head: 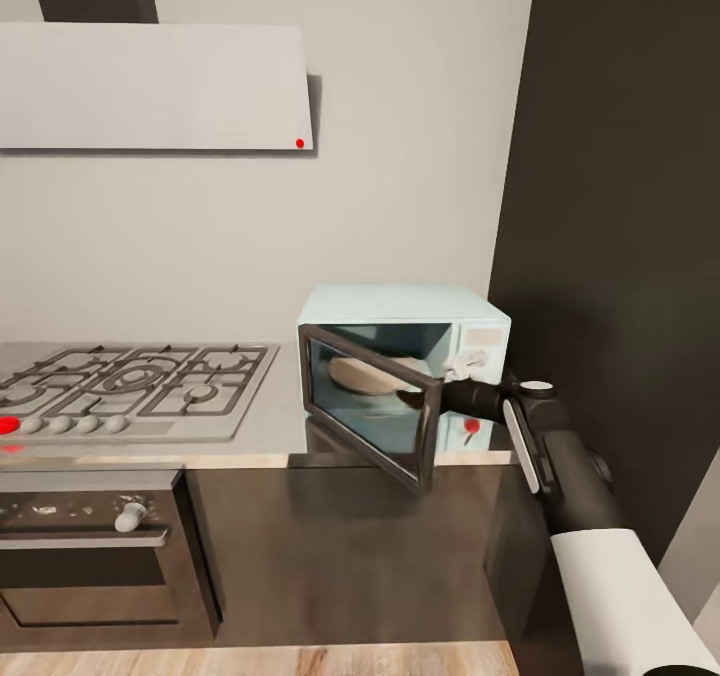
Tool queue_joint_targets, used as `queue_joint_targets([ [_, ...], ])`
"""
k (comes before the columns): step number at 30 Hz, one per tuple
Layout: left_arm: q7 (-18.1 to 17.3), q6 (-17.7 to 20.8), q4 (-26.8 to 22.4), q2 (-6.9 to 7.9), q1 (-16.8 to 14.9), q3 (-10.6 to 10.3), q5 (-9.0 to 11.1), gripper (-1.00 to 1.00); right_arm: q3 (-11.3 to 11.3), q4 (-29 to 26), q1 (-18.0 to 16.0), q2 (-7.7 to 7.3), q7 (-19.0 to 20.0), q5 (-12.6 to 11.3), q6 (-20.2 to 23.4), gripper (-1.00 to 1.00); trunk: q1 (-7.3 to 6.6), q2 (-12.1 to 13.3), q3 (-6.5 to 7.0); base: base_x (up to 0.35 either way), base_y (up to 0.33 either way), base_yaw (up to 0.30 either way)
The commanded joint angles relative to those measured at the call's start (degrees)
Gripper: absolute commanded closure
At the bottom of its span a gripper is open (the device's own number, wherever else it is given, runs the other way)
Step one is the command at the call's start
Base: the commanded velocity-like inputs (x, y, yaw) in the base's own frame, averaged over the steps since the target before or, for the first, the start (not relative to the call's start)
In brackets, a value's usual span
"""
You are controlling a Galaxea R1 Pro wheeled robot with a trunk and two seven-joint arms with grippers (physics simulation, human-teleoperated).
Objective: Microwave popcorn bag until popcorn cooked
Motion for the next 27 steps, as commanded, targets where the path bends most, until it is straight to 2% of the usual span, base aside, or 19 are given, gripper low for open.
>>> queue_joint_targets([
  [1, -0.1, -0.1, -0.1, -0.01, 0.0, 0.0, 0.4, -1.00, 0.0, 0.0, 0.0, -0.33, 2.6, 0.5, 0.2, -1.00, 0.00, 0.0, -0.05, 0.000, 0.000, 0.000],
  [3, -0.1, -0.1, -0.1, -0.01, 0.0, 0.0, 0.4, -1.00, 0.0, 0.0, 0.0, -1.19, 5.6, 0.5, 0.2, -1.00, 0.00, 0.0, -0.05, 0.000, 0.000, 0.000],
  [6, -0.1, -0.1, -0.1, -0.01, 0.0, 0.0, 0.4, -1.00, 0.0, 0.0, 0.0, -3.40, 11.7, 0.5, 0.1, -1.00, 0.00, 0.0, -0.05, 0.000, 0.000, 0.000],
  [8, -0.1, -0.1, -0.1, -0.01, 0.0, 0.0, 0.4, -1.00, 0.0, 0.0, 0.0, -4.01, 13.7, 0.6, 0.1, -1.00, 0.00, 0.0, -0.05, 0.000, 0.000, 0.000],
  [21, -0.1, -0.1, -0.1, -0.01, 0.0, 0.0, 0.3, -1.00, 0.0, 0.0, -0.1, -4.27, 14.3, 0.6, -0.1, -1.00, 0.00, 0.0, -0.05, -0.001, 0.001, 0.000],
  [27, -0.1, -0.1, 0.0, -0.01, 0.0, 0.0, 0.3, -1.00, 0.0, 0.0, 0.0, -4.24, 14.4, 0.6, 0.0, -1.00, 0.00, 0.0, -0.05, -0.163, 0.209, 0.000],
])
